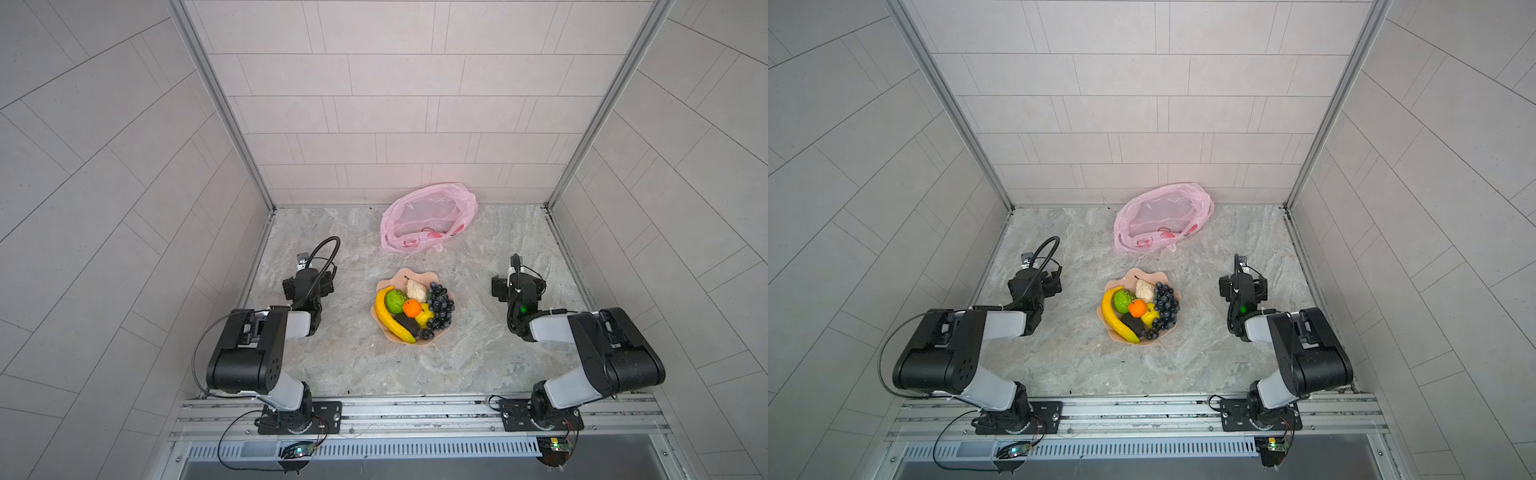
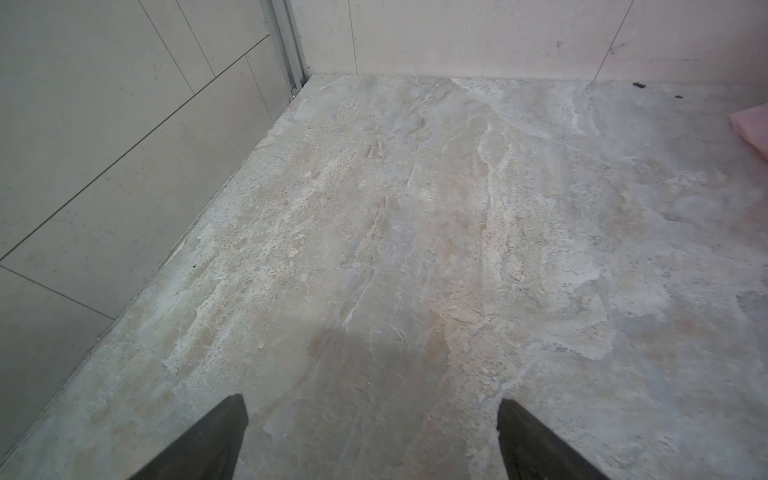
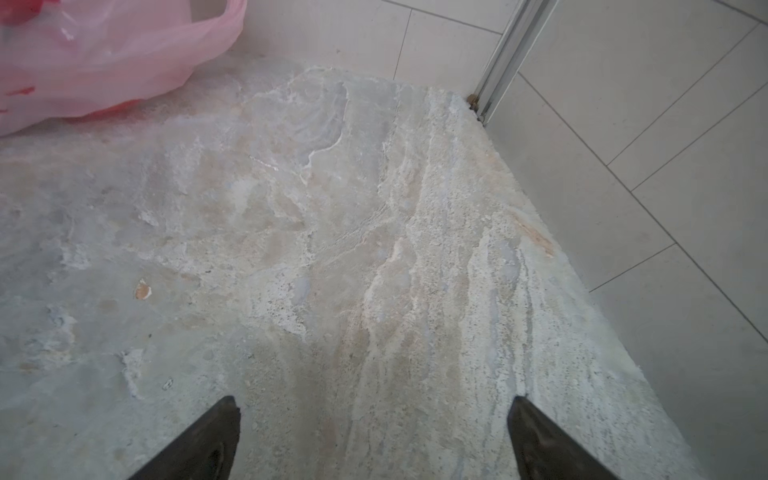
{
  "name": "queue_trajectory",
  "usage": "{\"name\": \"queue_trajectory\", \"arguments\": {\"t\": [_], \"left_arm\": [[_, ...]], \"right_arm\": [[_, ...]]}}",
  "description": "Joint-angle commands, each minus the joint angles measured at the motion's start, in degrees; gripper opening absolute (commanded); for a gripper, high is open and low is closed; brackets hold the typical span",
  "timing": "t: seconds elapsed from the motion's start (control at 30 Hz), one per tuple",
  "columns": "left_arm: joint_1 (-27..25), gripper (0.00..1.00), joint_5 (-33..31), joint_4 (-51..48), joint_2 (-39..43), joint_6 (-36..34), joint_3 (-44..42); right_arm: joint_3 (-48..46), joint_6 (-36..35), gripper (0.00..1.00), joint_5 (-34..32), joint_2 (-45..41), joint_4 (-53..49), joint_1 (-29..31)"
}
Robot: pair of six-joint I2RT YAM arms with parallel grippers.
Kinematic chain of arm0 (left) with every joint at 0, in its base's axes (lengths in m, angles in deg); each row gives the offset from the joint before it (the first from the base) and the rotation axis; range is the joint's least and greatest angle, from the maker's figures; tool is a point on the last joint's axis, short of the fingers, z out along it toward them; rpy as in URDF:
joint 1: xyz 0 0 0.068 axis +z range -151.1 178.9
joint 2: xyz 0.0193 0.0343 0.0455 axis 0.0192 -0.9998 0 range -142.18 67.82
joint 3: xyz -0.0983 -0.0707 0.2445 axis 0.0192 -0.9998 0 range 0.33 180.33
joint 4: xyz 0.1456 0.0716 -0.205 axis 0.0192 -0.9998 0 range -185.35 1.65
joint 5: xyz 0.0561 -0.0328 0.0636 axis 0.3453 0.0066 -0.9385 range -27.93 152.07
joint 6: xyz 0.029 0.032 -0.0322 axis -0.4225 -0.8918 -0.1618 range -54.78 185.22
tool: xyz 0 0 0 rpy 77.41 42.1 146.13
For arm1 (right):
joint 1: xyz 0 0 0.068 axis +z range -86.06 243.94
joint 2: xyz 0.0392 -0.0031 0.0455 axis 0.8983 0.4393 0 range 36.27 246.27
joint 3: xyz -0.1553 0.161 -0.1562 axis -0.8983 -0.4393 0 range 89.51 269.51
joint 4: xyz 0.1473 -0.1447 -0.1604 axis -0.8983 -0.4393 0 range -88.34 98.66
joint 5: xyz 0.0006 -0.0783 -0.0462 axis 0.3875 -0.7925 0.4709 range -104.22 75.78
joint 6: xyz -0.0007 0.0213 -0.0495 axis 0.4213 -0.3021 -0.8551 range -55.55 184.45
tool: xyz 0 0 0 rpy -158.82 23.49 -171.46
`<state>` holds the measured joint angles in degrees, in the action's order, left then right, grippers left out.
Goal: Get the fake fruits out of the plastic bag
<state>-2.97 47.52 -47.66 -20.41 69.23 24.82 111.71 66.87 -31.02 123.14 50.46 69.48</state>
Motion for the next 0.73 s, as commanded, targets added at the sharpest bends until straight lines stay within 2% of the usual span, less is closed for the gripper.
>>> {"name": "queue_trajectory", "arguments": {"t": [0.0,0.7], "left_arm": [[0.3,1.0,1.6,0.9,0.8,-0.7,0.7],[0.2,1.0,1.5,1.1,0.9,-0.8,0.6]], "right_arm": [[2.5,1.2,0.99,2.8,-0.4,-0.6,-1.9],[2.5,1.1,0.99,2.8,-0.3,-0.3,-1.8]]}}
